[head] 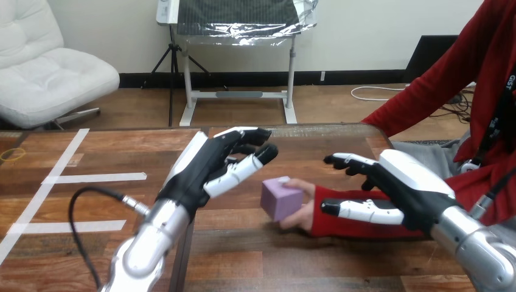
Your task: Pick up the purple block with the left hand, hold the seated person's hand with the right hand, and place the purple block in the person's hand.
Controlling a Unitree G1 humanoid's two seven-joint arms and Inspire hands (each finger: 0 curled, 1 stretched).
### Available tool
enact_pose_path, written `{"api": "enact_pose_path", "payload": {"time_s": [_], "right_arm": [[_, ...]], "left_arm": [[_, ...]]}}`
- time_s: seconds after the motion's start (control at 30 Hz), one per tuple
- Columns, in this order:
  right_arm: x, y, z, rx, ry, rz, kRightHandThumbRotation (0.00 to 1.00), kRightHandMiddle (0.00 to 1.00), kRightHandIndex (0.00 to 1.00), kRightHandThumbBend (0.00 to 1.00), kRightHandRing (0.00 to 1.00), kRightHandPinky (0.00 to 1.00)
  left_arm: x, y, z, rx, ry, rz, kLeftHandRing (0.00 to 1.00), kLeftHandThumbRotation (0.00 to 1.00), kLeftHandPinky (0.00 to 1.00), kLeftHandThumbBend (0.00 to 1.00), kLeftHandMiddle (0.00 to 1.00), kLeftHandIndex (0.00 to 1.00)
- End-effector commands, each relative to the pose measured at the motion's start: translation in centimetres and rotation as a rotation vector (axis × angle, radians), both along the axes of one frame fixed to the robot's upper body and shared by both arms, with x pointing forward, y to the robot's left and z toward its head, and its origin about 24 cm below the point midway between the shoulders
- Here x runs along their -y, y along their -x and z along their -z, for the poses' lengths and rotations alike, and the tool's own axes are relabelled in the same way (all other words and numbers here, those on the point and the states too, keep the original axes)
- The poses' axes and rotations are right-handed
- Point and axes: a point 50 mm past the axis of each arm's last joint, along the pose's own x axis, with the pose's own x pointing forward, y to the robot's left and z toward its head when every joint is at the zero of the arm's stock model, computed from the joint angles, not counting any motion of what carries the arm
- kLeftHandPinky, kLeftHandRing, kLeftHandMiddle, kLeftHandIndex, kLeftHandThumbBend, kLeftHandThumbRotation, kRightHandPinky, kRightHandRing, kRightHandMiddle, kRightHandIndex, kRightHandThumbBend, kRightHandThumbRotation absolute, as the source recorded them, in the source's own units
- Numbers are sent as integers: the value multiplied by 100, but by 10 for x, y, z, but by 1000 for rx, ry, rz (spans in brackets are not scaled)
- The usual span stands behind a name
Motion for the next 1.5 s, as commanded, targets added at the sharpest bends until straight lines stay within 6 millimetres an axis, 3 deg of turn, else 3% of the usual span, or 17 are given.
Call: {"api": "enact_pose_path", "payload": {"time_s": [0.0,0.33,0.57,0.77,0.93,1.13,1.47], "right_arm": [[0,-1,-35,204,-68,46,100,88,90,100,84,69],[-3,10,-40,302,-163,70,100,90,92,100,84,67],[-14,18,-39,359,-365,74,100,91,93,100,85,68],[-25,25,-33,385,-582,42,100,92,94,100,88,75],[-33,31,-27,381,-703,12,100,93,95,100,91,83],[-45,40,-20,341,-838,-28,100,92,93,100,91,83],[-57,49,-15,286,-957,-112,100,93,92,100,91,85]], "left_arm": [[-11,14,-43,226,26,-5,77,71,64,58,78,75],[-16,36,-50,315,112,-42,69,67,57,50,73,70],[-19,43,-47,357,150,-52,65,66,53,45,69,65],[-22,45,-47,367,167,-55,65,67,51,42,69,65],[-23,45,-47,362,202,-53,65,74,49,45,69,66],[-21,45,-48,348,287,-50,66,83,48,49,70,68],[-16,45,-47,366,337,-50,64,87,45,56,70,68]]}}
